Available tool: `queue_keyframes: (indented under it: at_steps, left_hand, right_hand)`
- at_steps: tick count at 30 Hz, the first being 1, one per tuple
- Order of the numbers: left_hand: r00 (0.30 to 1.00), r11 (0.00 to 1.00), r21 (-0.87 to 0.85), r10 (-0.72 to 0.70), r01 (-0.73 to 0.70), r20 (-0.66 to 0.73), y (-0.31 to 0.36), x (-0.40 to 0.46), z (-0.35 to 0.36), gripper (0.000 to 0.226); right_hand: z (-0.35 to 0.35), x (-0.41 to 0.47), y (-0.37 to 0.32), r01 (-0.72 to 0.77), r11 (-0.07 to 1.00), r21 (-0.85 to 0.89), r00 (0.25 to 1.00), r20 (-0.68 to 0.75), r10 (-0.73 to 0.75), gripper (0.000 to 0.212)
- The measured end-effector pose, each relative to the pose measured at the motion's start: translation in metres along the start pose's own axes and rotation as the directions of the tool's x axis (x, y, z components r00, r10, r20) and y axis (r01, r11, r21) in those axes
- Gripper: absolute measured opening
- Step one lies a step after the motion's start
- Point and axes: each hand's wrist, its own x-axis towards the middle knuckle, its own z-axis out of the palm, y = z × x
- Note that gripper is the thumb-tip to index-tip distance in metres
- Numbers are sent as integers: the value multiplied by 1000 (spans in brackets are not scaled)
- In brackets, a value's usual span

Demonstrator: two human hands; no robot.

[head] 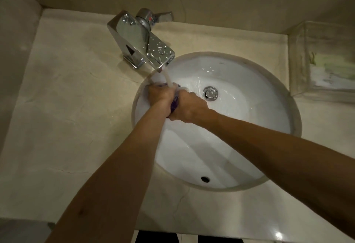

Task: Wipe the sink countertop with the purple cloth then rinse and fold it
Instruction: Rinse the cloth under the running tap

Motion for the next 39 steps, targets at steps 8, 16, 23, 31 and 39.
queue_keyframes:
  at_steps: [8, 16, 23, 31, 39]
  left_hand:
    - [934, 998, -37, 66, -56, 351, 19, -7, -26, 26]
    - [831, 991, -129, 88, -19, 549, 32, -8, -40, 41]
    - [961, 995, -83, 74, -53, 266, 26, -18, -18, 16]
    - [994, 991, 78, 112, -111, -15, 18, -16, -5, 14]
    - [909, 996, 20, 75, -91, 410, 33, -20, -28, 62]
  right_hand:
    - [-27, 0, 23, -270, 694, 668, 922, 386, -12, 22]
    - [-37, -3, 21, -513, 456, 727, 744, 641, -186, 29]
    - [-20, 2, 15, -313, 697, 645, 852, 516, -94, 28]
    - [4, 3, 8, -31, 895, 446, 997, 72, -2, 22]
    - [-14, -12, 25, -252, 625, 739, 937, 348, -34, 29]
